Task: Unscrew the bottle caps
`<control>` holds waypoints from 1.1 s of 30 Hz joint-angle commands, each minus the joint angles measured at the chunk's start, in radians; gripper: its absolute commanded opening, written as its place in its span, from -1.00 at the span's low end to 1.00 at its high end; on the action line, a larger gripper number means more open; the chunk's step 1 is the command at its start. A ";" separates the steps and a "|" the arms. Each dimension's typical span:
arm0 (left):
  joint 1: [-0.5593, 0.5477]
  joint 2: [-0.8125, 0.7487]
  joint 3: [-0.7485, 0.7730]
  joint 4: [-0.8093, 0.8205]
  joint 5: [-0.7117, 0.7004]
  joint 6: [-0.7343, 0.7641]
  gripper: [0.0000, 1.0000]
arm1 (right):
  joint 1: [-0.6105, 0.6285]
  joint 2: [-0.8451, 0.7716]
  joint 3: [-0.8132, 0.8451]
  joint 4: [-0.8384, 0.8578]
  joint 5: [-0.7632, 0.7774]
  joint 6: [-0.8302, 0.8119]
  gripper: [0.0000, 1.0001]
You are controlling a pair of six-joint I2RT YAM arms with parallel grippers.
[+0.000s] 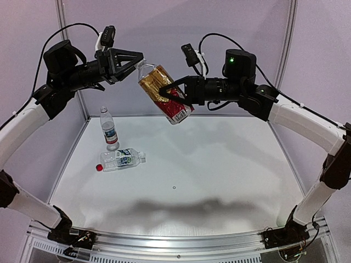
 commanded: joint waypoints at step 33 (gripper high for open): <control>0.014 -0.076 0.012 -0.369 -0.560 0.039 0.78 | 0.040 0.104 0.115 -0.215 0.374 -0.219 0.17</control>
